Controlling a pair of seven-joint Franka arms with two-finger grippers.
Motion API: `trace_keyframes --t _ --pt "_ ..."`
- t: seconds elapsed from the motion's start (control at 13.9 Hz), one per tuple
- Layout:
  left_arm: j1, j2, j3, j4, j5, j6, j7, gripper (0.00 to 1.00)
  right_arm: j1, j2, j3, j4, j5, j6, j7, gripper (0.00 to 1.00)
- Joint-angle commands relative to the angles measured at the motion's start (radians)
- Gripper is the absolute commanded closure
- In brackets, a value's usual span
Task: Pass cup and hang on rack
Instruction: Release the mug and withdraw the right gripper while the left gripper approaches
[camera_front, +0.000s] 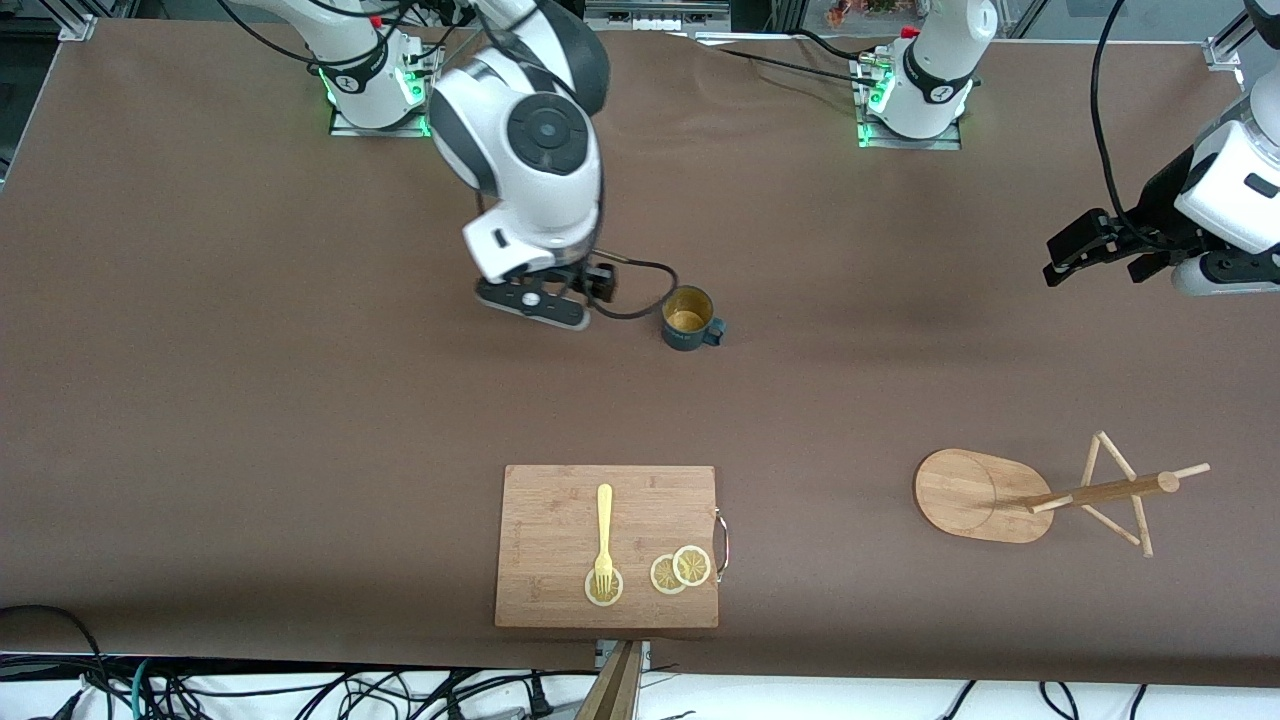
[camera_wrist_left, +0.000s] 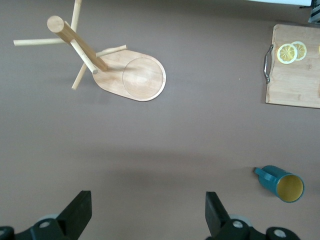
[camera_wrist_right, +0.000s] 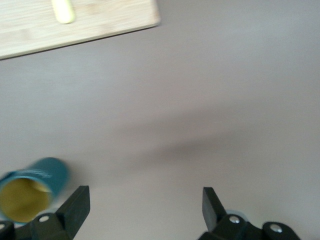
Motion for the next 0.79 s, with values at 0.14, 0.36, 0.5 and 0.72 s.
trace_keyframes --t 0.14,0.36,0.5,0.72 --pt "-0.079 0.086 -0.045 0.017 0.065 -0.064 0.019 0.00 -0.012 -0.144 -0.358 -0.030 0.153 -0.160 -0.441 0.01" --pt "-0.104 0.108 -0.065 -0.024 0.070 -0.062 0.022 0.00 -0.013 -0.190 -0.640 -0.030 0.326 -0.207 -0.712 0.01" --pt "-0.099 0.116 -0.067 -0.043 0.058 -0.058 0.062 0.00 -0.036 -0.201 -0.705 -0.030 0.336 -0.213 -0.836 0.01" --pt "-0.056 0.128 -0.099 -0.150 -0.032 0.087 0.322 0.00 -0.282 -0.218 -0.504 -0.043 0.264 -0.215 -1.032 0.01"
